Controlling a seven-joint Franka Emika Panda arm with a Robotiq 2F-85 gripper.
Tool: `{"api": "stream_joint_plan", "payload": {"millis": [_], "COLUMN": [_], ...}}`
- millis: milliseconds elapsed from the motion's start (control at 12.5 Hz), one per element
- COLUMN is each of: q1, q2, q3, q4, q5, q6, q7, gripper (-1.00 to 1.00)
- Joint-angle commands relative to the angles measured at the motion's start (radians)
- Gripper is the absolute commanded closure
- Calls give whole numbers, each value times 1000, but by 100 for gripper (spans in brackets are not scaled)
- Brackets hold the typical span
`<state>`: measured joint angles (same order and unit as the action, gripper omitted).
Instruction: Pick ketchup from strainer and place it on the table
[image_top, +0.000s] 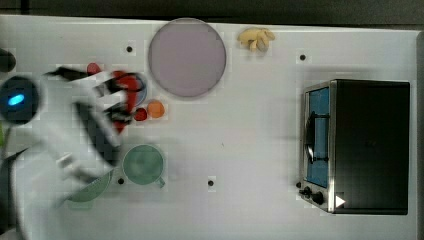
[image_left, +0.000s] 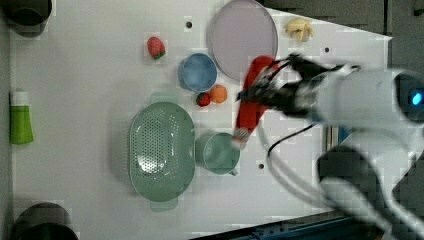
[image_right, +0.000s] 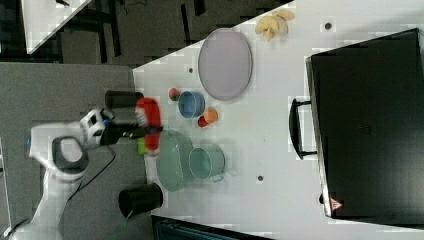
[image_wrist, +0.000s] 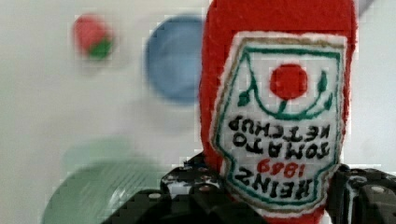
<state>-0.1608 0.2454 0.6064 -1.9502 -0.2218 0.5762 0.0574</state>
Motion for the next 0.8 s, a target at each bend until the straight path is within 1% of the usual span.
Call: {"api": "stream_joint_plan", "payload": {"millis": [80, 320, 480, 800], "q1": [-123, -158, -182, -220], "q2": [-27, -29, -37, -62], "q3": [-114, -185, -215, -239], "q4": [28, 10, -27, -204], "q5": [-2, -2, -1, 0], "q6": [5, 8, 30, 232], "q7": [-113, -285, -377, -400], "gripper": [-21, -21, -21, -21]}}
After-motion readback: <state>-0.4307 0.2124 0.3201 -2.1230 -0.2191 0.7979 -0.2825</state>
